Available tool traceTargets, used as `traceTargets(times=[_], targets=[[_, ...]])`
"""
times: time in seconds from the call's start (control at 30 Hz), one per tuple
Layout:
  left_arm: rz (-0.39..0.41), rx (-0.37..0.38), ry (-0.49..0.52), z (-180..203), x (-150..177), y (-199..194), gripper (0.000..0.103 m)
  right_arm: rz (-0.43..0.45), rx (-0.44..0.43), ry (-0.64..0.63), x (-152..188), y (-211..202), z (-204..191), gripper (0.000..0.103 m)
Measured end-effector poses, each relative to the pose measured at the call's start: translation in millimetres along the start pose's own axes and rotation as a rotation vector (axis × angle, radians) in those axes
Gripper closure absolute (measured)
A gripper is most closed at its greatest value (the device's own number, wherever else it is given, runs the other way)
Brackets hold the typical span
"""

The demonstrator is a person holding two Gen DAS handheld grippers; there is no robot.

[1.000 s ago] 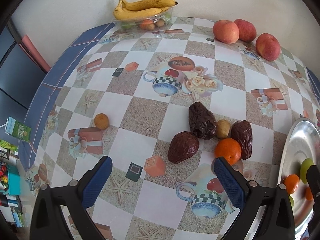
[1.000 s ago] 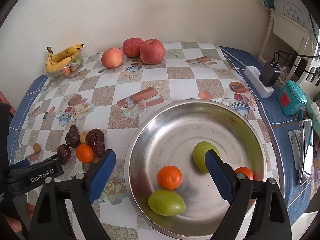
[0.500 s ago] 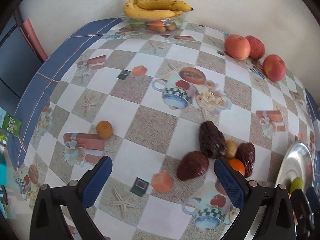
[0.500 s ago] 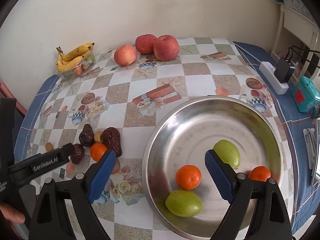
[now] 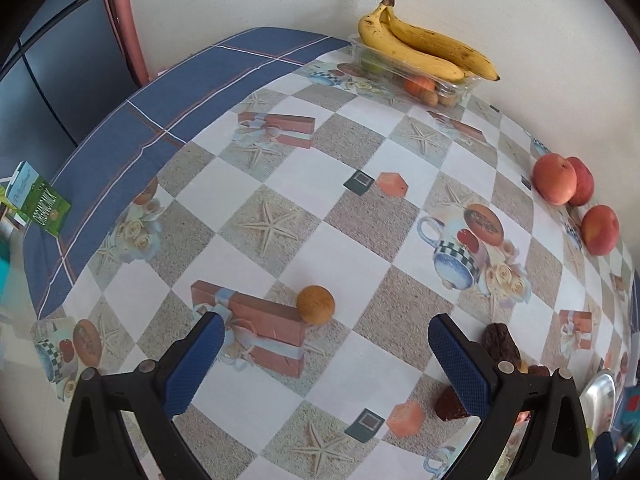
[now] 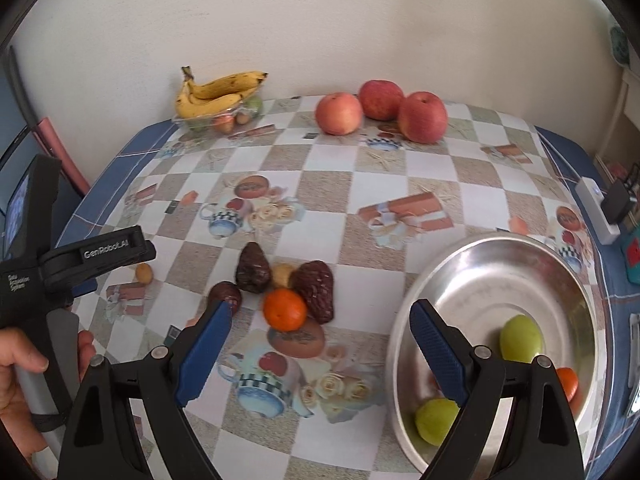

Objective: Organize fruits
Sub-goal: 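Withdraw both open tools from the plate toward the remaining fruit, then lower the left tool around the small round fruit while the right tool straddles a small orange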

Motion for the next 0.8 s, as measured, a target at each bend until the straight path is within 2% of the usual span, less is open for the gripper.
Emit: traceTargets(times=[0.23, 0.57, 0.67, 0.8], targets=[[-0.006, 0.009, 0.002, -0.7, -8.0, 8.6, 0.000, 0.000, -0.006, -0.018, -6.9, 10.1, -10.4, 0.012], [0.012, -0.004, 0.002, -3.4, -22.7, 26.7, 0.000, -0.039, 0.005, 0.018, -11.9, 35.6, -3.1, 0.012], [0.002, 0.013, -0.008, -3.9, -25.9, 31.5, 0.000, -0.048, 0.012, 0.009, -13.7, 43.4, -3.0, 0.012], [-0.031, 0.091, -0.027, -4.2, -28.2, 38.3, 0.000, -0.045, 0.011, 0.012, -19.0, 51.2, -3.0, 0.012]])
Point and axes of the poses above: each gripper's, at about its wrist camera, not at the fingertips, and y roughly the way its jaws point, z to its right, x to its underside, the point moved 1 cm from there along y, roughly the way its jaws point, and after that the axes turned 8 degrees about z, right-handed, at the moved point
